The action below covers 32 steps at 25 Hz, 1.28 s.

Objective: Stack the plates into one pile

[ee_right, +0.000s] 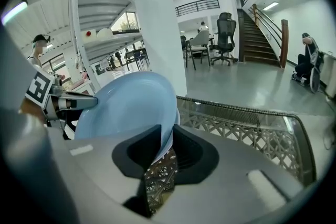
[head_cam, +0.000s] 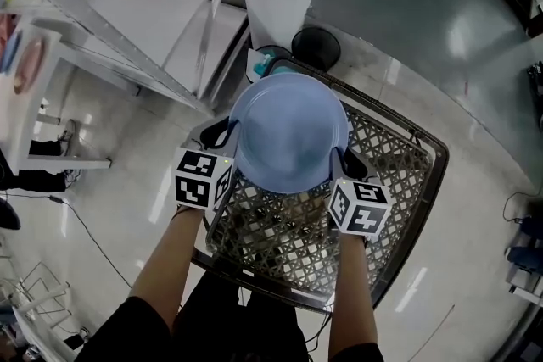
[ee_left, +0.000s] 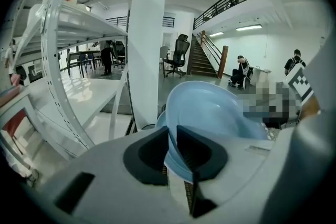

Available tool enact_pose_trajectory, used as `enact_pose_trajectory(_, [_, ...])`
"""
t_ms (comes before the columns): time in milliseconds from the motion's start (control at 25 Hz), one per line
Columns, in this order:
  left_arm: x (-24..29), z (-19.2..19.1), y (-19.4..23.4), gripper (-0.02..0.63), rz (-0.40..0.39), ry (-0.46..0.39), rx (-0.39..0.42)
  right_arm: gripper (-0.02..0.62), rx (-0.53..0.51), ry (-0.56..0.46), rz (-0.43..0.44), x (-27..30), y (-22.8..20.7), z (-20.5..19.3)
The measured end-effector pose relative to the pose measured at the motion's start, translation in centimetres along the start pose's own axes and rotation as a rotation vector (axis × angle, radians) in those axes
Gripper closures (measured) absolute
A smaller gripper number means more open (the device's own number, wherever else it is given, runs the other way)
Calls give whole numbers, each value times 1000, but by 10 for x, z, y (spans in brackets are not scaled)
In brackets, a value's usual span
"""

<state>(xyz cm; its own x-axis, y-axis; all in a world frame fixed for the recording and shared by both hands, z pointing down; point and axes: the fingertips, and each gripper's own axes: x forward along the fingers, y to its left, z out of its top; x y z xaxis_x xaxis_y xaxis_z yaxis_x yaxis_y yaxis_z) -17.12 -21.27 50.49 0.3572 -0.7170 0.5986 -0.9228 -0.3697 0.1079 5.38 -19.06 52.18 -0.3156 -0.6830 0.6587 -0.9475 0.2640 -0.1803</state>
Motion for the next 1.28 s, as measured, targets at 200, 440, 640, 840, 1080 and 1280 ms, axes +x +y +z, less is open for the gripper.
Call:
enact_pose_trajectory(200, [13,-6,3,558,-12,22,-7,515,0,26,-8,10,-5,-5])
enact_pose_trajectory(440, [30,-13,14,557,-12,44,-3,512,-5,46,-12,30,-5,-8])
enact_pose_trajectory(640, [37,-19,17,550,-18,60,2,512,-12,56,-16,37,-6,-9])
enact_pose_trajectory(840, [42,-22,19,544,-22,69,3,505,-11,58,-19,41,-6,-11])
enact_pose_trajectory(1080, [45,-28,20,541,-24,86,71,480,0,50,-17,43,-10,-11])
enact_pose_trajectory(1280, [44,-29,21,538,-18,85,67,479,2,42,-26,40,-13,-13])
